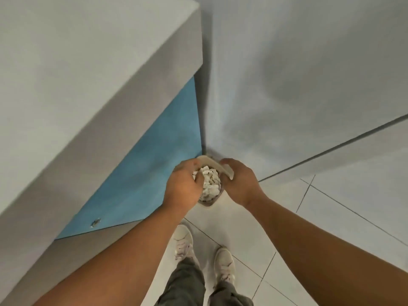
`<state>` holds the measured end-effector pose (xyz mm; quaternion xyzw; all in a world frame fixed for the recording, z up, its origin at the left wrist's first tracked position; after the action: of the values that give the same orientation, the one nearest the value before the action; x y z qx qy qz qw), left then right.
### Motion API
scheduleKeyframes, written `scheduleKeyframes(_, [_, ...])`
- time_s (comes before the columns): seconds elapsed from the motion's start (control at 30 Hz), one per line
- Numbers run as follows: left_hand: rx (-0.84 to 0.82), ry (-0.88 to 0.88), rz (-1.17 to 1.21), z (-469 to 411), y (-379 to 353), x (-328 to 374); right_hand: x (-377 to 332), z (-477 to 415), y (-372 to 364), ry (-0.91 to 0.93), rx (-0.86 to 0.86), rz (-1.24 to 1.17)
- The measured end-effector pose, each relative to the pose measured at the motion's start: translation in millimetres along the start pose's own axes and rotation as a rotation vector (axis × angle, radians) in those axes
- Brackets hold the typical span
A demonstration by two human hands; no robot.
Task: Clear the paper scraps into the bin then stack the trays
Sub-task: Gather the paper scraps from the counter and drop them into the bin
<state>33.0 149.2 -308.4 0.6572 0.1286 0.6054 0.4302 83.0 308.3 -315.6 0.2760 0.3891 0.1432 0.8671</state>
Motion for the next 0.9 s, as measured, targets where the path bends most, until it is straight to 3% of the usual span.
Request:
scheduleKeyframes(0.23, [0.169, -0.090, 0.028, 60.5, 118.8, 104.2, -119.2, 112.6, 96.8, 0.334, 0.079, -0.016])
scheduleKeyframes(0.4, [0.327, -0.140, 0.012, 111.6, 198.1, 137.4, -183.0, 177.0, 115.2, 0.550, 0.072, 0.038])
scheduleKeyframes(0.6, [0.523, -0.105, -0.088, 187.8, 280.9, 133.3, -252.4, 254.2, 81.8, 0.794, -0.042, 0.068])
scheduleKeyframes(0.9, [0.729, 0.168, -0.225, 358.2, 372.6, 65.6, -313.9, 378.2, -33.3, 1.008, -0.248, 0.222])
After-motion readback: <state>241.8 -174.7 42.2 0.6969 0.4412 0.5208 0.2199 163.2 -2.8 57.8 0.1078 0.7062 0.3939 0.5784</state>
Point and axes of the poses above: each hand's wrist, its own z-axis away from the middle knuckle, its own y-axis out of the back of the hand, x = y × z, the point moved 6 cm from there along -z, towards the middle knuckle, and after that the axes turned 13 degrees about -y, right-handed, at the moved point
